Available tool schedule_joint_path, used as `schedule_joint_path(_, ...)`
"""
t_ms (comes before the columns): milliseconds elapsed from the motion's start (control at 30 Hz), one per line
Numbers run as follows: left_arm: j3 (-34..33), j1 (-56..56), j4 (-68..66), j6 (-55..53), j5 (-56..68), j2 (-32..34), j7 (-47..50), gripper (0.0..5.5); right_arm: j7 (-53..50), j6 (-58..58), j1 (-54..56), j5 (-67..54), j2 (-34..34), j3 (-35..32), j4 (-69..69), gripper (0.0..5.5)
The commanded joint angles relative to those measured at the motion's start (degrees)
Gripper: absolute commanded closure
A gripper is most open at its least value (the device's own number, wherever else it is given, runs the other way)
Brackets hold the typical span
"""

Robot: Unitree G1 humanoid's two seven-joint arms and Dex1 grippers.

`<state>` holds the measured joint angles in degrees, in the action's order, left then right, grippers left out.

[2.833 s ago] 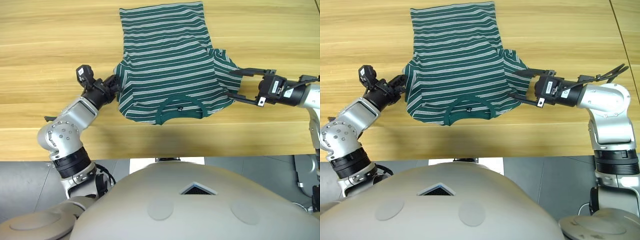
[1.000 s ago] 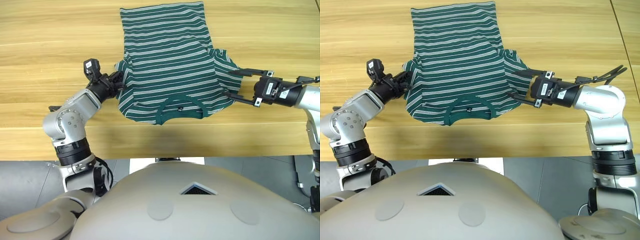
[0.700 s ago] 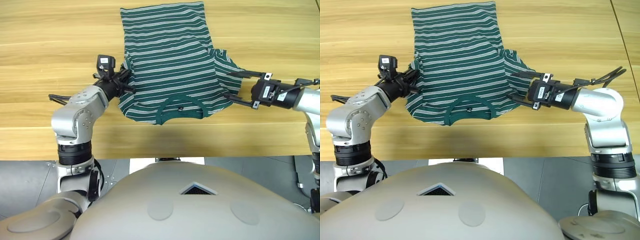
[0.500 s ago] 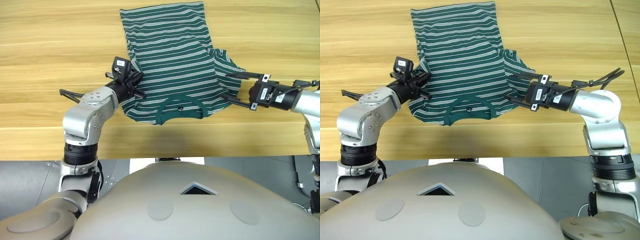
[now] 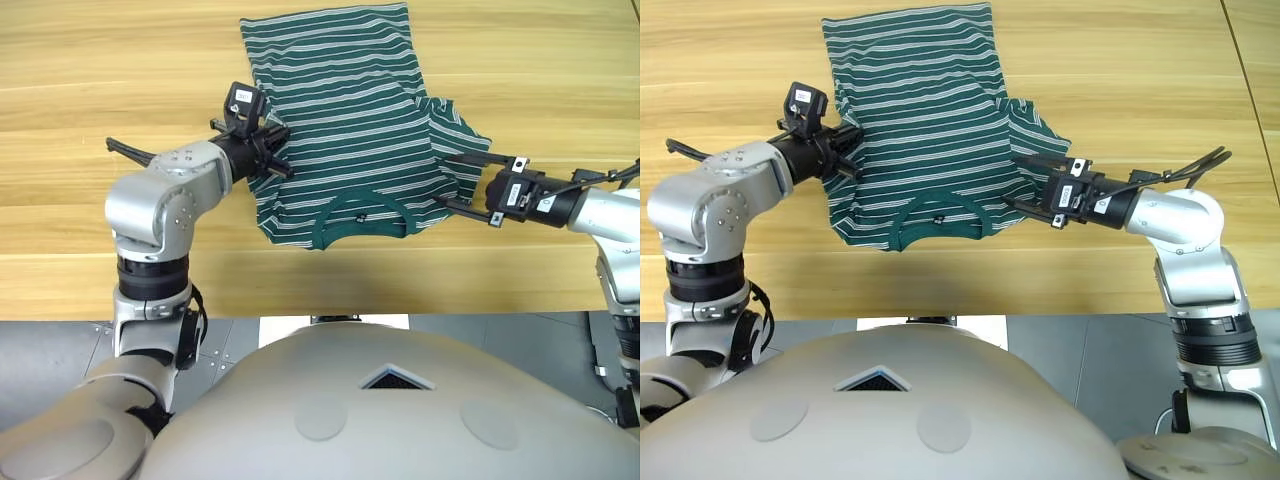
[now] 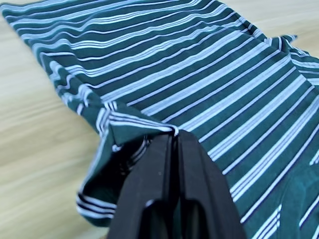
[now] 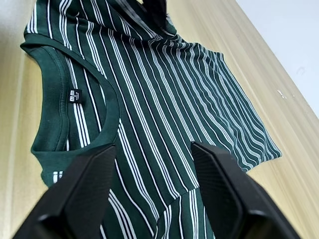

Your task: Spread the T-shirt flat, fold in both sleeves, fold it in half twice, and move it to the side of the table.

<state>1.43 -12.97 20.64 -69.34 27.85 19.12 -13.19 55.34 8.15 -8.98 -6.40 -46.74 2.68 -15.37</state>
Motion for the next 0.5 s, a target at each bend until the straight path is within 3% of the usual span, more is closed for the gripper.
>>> schedule_joint_path(33, -2.0, -5.4, -4.7, -4.1, 0.8, -0.9, -0.3, 5.44, -1.0, -0.6, -0.1, 1.1, 0.4, 0.7, -1.1, 2.68)
schedule_joint_path(300, -4.6, -9.9, -8.2, -9.7, 1.4, -6.9, 1.3, 5.44, -2.3, -1.2, 0.6, 2.3, 0.7, 2.2, -1.0, 2.68)
schedule_joint_path(500, -10.4, -12.2, -10.3, -12.3, 0.0, -14.5, 6.2, 5.44, -2.8, -1.0, 0.0, 3.2, 0.7, 2.5, -0.7, 2.68)
